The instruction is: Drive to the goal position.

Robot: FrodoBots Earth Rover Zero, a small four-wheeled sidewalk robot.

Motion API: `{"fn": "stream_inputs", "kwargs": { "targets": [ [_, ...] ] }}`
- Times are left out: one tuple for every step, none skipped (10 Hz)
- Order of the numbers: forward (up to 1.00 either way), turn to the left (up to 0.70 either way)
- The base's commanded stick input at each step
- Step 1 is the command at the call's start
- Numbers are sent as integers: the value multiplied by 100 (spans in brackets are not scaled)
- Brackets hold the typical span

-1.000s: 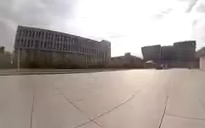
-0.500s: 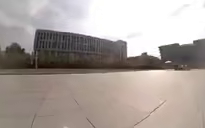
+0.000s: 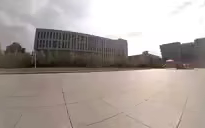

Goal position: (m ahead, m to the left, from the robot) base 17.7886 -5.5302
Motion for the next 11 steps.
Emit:
{"fn": "stream_inputs", "kwargs": {
  "targets": [
    [100, 2],
    [100, 2],
    [100, 2],
    [100, 2],
    [100, 2],
    [100, 2],
    [100, 2],
    [100, 2],
    [100, 2],
    [100, 2],
    [100, 2]
  ]
}}
